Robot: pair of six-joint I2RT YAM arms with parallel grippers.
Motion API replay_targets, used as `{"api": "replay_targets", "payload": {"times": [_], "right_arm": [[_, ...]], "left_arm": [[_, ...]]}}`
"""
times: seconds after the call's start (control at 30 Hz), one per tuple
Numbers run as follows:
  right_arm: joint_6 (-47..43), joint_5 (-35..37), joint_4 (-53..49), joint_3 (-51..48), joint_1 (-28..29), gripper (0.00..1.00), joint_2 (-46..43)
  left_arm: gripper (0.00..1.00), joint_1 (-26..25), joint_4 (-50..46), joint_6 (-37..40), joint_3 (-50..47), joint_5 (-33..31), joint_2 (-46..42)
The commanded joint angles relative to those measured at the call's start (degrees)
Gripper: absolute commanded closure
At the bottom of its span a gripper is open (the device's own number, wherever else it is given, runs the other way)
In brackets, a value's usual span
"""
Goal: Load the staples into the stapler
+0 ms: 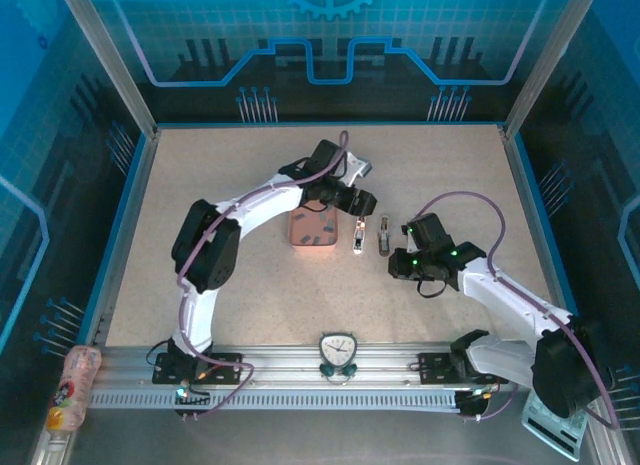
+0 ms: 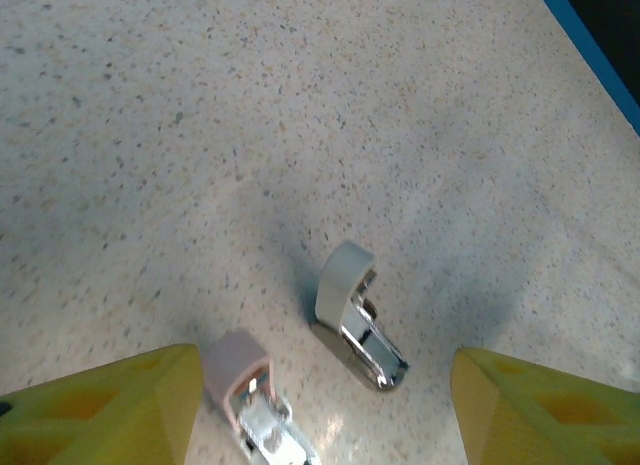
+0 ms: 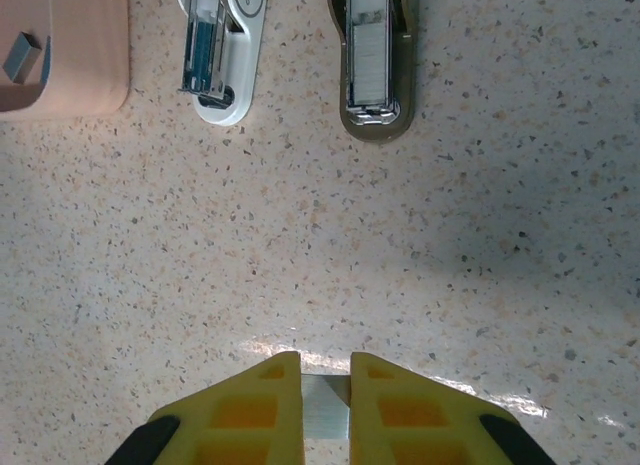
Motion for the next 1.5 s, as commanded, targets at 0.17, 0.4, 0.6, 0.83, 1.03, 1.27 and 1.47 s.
{"api": "replay_targets", "payload": {"times": [0.17, 0.4, 0.6, 0.83, 1.03, 1.27, 1.47], "right_arm": [[-1.04, -2.28, 0.65, -2.16, -1.14, 0.85, -1.81], [-1.55, -3.26, 0.76, -3.40, -2.58, 0.85, -3.13], [-2.33, -3.96, 0.24, -3.51, -3.67, 0.85, -4.09], [-3.13, -4.12, -0.99, -3.42, -4.73, 0.85, -5.64], [-3.34, -4.49, -1.27, -3.42, -5.09, 0.85, -6.22], [-3.87, -4.84, -1.52, -2.46, -5.25, 0.85, -5.56], [-3.74, -5.39, -1.44, -1.86, -5.27, 0.85, -4.91]], "left_arm": [[0.35, -0.98, -2.70, 2.92, 6.87, 1.21, 7.31], [0.37, -1.46, -3.07, 2.94, 7.51, 3.46, 10.09], [0.40, -1.58, -3.67, 3.62, 6.69, 4.35, 9.72], [0.43, -1.57, -4.35, 3.76, 4.70, 4.60, 7.75], [0.44, -1.61, -5.99, 4.49, 2.72, 3.63, 6.03], [0.47, -1.65, -6.68, 3.79, -0.06, 1.93, 3.40], [0.45, -1.62, -6.79, 2.31, -1.91, -0.33, 1.48]]}}
